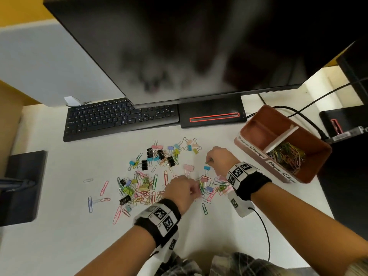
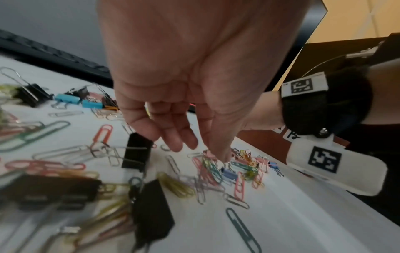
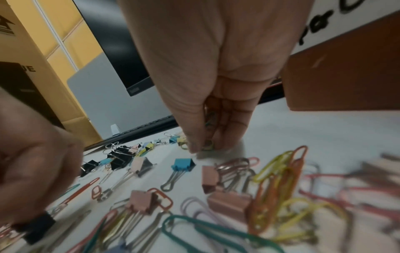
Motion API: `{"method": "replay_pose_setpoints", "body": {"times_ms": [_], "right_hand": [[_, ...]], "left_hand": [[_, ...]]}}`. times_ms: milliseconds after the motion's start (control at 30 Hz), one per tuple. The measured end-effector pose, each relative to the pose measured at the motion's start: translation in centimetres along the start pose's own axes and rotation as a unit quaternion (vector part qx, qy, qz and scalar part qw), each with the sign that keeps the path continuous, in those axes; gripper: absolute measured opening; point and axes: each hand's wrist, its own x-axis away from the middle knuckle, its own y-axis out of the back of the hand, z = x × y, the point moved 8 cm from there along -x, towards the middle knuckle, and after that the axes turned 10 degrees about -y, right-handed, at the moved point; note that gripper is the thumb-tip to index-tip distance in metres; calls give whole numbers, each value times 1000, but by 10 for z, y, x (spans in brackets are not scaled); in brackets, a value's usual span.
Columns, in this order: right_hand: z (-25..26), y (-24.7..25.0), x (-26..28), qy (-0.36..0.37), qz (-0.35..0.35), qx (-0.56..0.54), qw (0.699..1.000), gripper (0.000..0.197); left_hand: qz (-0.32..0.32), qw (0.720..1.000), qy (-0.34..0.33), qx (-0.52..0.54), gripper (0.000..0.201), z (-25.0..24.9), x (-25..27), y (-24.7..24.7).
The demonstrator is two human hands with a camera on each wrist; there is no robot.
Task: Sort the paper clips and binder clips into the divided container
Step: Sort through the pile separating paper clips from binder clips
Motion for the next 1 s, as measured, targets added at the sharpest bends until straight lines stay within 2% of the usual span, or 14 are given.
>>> {"method": "replay_pose_setpoints", "body": {"times_ms": [167,267,367,433,500,600,767,1000], "right_hand": [[-18,12,38,34,-22,-67,997,14],[-27,-7,69,44,9,-47,998,16],[-38,-31,84,30,26,-57,998,27],[-42,-38,85,14,24,-77,997,38],[-42,-41,80,-1,14,-79,997,43],[-39,-45,68,-12,11,-55,998,36],[-33,-43,53,-13,-17,-4,1000,23],[-29,-41,48,36,-70,59,995,16]], "left_hand": [[7,996,35,-81,20,-3,-11,-15],[14,988,24,-154,20,-9,-16,-19],[17,976,6,-218,15,-11,-21,-19],[15,969,-11,-246,19,-13,-24,-16],[14,968,-24,-248,26,-14,-27,-12],[12,979,-29,-201,29,-10,-32,-11],[73,972,-43,-221,25,-1,-40,-21],[80,971,-42,-221,17,5,-48,-24]]}}
